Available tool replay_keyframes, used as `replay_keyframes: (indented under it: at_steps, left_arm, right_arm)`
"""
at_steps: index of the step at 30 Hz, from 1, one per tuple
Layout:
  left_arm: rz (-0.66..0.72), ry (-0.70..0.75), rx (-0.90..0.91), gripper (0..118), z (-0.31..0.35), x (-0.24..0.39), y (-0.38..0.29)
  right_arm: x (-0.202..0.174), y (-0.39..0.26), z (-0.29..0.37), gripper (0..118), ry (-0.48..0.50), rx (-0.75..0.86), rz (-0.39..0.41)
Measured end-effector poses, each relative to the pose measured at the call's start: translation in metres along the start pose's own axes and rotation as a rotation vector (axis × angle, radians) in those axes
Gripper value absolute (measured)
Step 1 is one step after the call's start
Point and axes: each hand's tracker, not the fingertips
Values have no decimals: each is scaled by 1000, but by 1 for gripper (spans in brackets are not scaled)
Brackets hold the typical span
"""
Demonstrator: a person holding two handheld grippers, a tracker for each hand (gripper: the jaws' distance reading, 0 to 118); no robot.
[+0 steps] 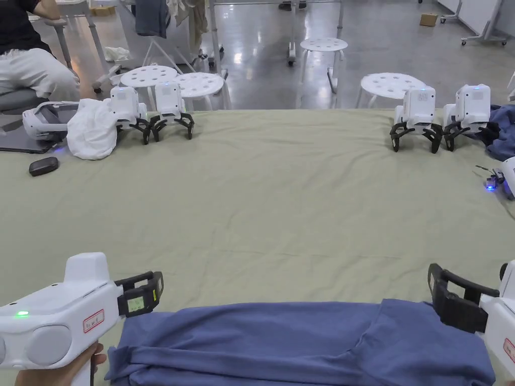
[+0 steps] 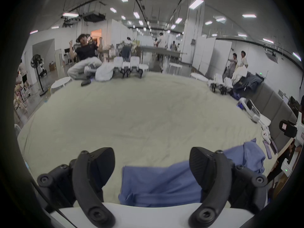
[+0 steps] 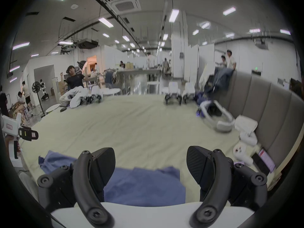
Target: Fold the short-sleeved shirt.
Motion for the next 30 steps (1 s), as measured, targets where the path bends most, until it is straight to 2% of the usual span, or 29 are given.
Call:
replay_keyframes:
  at_steps: [5, 10, 11, 12, 15, 17, 19, 30]
  left_arm:
    - [-19, -1, 127, 89, -2, 14, 6]
    - [-58, 33, 252, 66, 1, 29, 0]
    - [-60, 37, 283, 64, 5, 34, -1]
    - [-59, 48, 301, 55, 6, 36, -3]
    - [-46, 61, 341, 20, 6, 36, -8]
    - [-44, 58, 352, 14, 7, 35, -11]
    - [-50, 62, 362, 0, 4, 33, -14]
    - [-129, 82, 367, 0, -4, 34, -24]
  right_arm:
    - [-17, 11, -2, 95, -51, 106, 43]
    - [-27, 7, -2, 93, -79, 155, 42]
    - [-28, 6, -2, 87, -83, 159, 37]
    - [-29, 4, -2, 71, -88, 164, 30]
    - [-27, -1, -5, 27, -96, 170, 3]
    - [-28, -4, -5, 9, -109, 183, -13]
    - [-28, -8, -5, 5, -125, 201, -8]
    - [-26, -15, -6, 4, -137, 209, -22]
